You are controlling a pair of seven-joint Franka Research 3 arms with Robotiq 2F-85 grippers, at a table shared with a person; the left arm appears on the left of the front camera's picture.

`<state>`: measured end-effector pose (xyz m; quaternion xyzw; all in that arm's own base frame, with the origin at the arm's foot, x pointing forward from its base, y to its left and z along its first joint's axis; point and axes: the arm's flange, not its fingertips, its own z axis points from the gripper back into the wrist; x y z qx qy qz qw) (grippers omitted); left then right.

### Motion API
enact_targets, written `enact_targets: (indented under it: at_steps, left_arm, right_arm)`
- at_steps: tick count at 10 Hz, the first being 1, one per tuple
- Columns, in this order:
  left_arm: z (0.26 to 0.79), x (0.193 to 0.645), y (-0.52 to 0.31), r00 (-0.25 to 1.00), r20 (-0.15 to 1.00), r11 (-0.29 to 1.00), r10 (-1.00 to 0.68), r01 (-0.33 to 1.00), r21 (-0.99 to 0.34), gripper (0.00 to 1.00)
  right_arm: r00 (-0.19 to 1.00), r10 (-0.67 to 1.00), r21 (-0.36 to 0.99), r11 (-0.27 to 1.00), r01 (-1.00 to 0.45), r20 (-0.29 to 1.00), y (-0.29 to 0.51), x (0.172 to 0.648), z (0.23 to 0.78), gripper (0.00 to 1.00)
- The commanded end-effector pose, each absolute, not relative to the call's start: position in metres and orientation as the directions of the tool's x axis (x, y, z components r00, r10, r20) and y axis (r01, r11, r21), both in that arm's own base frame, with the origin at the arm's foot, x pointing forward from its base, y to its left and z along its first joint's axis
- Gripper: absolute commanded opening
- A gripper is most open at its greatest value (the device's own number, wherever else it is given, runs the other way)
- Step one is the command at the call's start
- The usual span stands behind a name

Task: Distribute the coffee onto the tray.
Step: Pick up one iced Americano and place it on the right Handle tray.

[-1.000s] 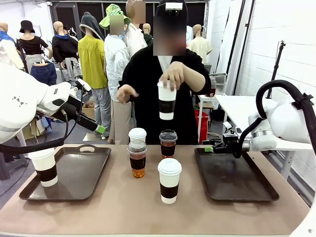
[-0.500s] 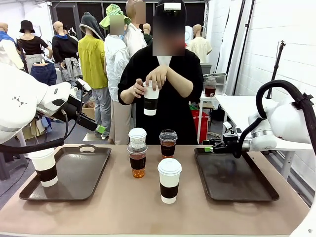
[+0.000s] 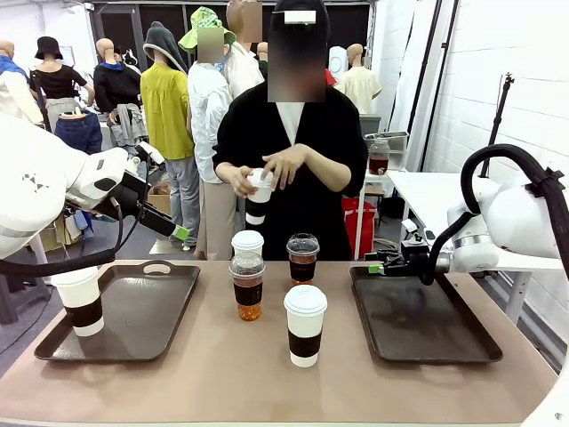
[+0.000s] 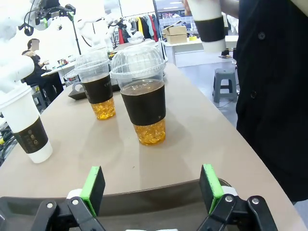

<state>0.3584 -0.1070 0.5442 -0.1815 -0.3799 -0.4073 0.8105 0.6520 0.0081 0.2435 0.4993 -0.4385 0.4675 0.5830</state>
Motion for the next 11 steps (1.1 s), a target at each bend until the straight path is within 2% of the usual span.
enact_targets:
  at_steps: [1,11]
  left_arm:
    - [0.544,0.358,-0.105,0.383,0.763,0.600,-0.521,0.800,0.008,1.00]
    - [0.544,0.358,-0.105,0.383,0.763,0.600,-0.521,0.800,0.008,1.00]
  right_arm:
    - [0.167,0.115,0.160,0.063,-0.985,0.979,0.016,0.653,0.246,1.00]
    - [0.088,0.067,0.091,-0.037,-0.995,0.994,0.099,0.664,0.248,1.00]
